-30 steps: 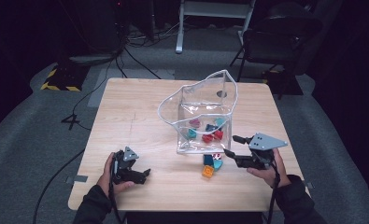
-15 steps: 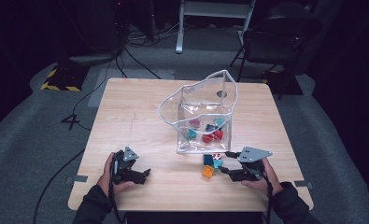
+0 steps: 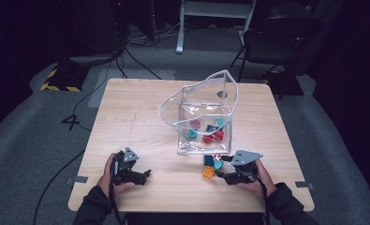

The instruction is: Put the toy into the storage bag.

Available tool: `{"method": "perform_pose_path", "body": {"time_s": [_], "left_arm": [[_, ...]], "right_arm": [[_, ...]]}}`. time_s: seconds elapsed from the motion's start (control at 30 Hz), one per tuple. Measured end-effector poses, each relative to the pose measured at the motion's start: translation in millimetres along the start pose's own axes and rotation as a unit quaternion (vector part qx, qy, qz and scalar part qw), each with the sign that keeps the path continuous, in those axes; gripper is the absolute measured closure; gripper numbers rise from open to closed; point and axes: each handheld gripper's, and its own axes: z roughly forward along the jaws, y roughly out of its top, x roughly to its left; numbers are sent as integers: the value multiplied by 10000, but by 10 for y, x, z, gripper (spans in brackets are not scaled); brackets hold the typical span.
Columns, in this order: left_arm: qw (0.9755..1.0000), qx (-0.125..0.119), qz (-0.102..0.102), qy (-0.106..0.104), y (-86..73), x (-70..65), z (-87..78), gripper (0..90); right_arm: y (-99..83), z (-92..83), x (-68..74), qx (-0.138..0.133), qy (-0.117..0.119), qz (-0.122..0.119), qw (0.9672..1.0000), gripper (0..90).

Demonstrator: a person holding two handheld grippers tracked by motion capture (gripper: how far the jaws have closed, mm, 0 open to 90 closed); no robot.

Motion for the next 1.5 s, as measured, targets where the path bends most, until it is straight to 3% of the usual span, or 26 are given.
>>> {"method": "perform_pose_path", "body": {"time_s": [0.33, 0.7, 0.87, 0.97, 1.07, 1.3, 1.5], "left_arm": [[10000, -9, -1, 0, -1, 0, 1, 6], [10000, -13, -4, 2, -1, -1, 2, 6], [10000, -11, -2, 2, -1, 0, 2, 6], [10000, -10, -4, 1, -1, 0, 1, 6], [10000, -8, -3, -6, -1, 0, 2, 6], [10000, 1, 2, -5, 0, 1, 0, 6], [10000, -9, -2, 0, -1, 0, 1, 6]], "right_arm": [[-20, 100, 38, 145, 47, -69, 9999, 374], [-47, 145, 86, 194, 56, -133, 9997, 560], [-53, 141, 78, 174, 35, -110, 9998, 592], [-56, 142, 69, 175, 35, -72, 9998, 590], [-53, 151, 69, 177, 14, -61, 9998, 488], [-17, 197, 80, 191, -37, -17, 9998, 443], [5, 230, 95, 142, 17, 6, 9999, 580]]}}
